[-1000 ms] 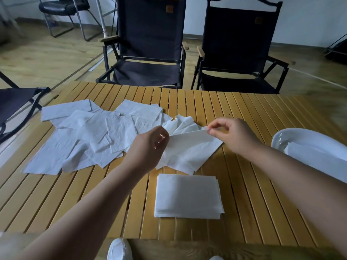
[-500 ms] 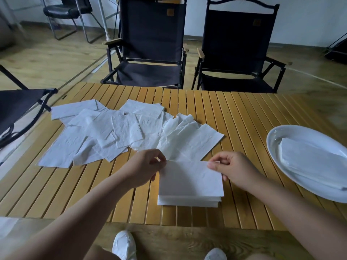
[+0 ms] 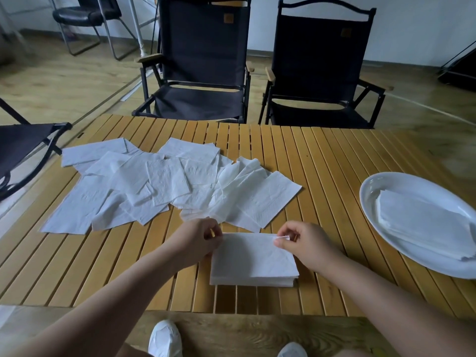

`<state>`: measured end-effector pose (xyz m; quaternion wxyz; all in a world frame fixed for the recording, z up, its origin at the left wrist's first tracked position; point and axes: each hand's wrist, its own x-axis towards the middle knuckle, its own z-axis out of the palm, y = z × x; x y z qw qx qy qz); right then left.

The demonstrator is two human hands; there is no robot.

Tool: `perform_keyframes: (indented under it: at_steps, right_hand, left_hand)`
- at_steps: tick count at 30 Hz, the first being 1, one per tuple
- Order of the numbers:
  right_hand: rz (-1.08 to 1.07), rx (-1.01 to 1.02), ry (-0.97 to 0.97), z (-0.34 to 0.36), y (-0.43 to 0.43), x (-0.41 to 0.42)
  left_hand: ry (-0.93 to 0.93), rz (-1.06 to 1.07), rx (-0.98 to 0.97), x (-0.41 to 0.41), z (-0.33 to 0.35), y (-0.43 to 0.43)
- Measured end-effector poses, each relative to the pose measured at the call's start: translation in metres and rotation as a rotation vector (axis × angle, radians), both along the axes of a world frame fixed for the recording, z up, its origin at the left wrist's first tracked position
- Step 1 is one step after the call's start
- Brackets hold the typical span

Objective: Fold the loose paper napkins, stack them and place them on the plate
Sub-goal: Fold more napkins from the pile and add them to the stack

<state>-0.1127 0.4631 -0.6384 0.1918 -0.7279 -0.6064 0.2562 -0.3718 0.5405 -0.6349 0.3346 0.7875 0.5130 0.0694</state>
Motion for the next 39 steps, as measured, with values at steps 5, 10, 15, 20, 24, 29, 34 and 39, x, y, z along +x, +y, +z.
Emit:
perform_keyframes:
  at_steps: [5,10,15,20,24,29,34,39]
  right_hand:
    - [0.026,0.009,0.039,0.003,0.006,0.007]
    - [-0.095,0.125,0.066,0.015,0.051,0.030]
    - [-0.017,0.082,-0.139,0.022,0.104,0.050]
    - [0.188,-0.031,-0.435,0.025,0.142,0.057]
    - [0.284,-0.050,-0.509,0.019,0.159,0.054]
    - [0.304,-0.049,-0.540,0.007,0.167,0.052]
    - [0.281,-0.010,-0.538,0.007,0.161,0.052]
    - [0.278,-0.054,-0.482,0.012,0.154,0.052]
  left_hand:
    - [0.066,0.017,0.133,0.008,0.001,0.005]
    - [-0.062,0.048,0.252,0.033,0.014,0.018]
    - [-0.013,0.112,0.269,0.068,0.009,0.045]
    - [0.092,0.174,0.199,0.083,-0.005,0.059]
    - [0.084,0.209,0.198,0.084,-0.013,0.063]
    - [0.071,0.206,0.179,0.084,-0.014,0.066]
    - [0.069,0.188,0.193,0.084,-0.014,0.065]
    - [0.055,0.151,0.254,0.082,-0.012,0.060]
